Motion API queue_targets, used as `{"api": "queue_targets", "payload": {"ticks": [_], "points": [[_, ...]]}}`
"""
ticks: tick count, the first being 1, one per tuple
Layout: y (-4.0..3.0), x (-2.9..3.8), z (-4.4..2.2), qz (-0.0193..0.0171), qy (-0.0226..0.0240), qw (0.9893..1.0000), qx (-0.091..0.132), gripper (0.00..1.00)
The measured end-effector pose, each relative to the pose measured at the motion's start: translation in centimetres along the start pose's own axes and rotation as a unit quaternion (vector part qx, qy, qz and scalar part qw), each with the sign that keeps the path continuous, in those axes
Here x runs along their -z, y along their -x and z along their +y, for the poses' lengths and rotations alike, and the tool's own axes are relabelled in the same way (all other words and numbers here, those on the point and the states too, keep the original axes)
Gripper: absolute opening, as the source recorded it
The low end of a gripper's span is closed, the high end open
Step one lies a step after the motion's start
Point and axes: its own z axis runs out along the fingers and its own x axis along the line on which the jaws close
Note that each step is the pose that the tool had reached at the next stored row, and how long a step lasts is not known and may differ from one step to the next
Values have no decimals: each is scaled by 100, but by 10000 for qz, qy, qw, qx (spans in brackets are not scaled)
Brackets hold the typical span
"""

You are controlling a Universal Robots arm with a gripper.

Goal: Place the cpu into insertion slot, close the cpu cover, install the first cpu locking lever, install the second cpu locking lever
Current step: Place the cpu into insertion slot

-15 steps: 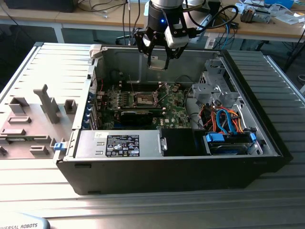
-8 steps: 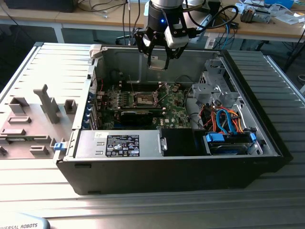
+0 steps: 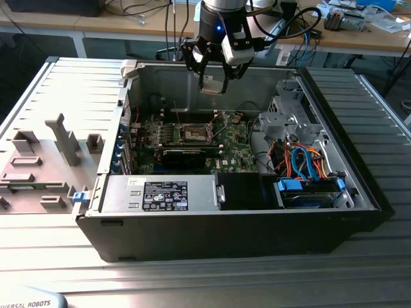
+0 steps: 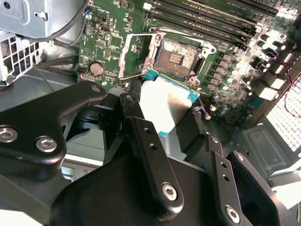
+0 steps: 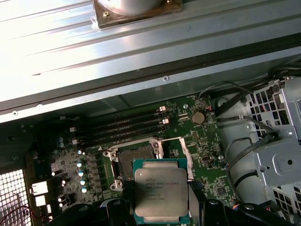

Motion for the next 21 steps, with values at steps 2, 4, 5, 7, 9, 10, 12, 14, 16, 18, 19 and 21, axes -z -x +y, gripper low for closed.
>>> {"api": "queue_targets", "payload": {"ticks": [2,4,5,7,9,10,12,14,16,18,19,21], "points": [[0,0,0,0,0,10000,-3,54],[0,0,0,-1,0,10000,-8,54],[0,0,0,-1,0,10000,-11,54],[0,0,0,-2,1,10000,-25,54],[0,0,0,-3,1,10000,-37,54],[0,0,0,-4,1,10000,-39,54],[0,0,0,-4,1,10000,-44,54],[0,0,0,-4,1,10000,-48,54],[0,0,0,-5,1,10000,-52,54],[0,0,0,-5,1,10000,-56,54],[0,0,0,-6,1,10000,-63,54],[0,0,0,-7,1,10000,-74,54]]}}
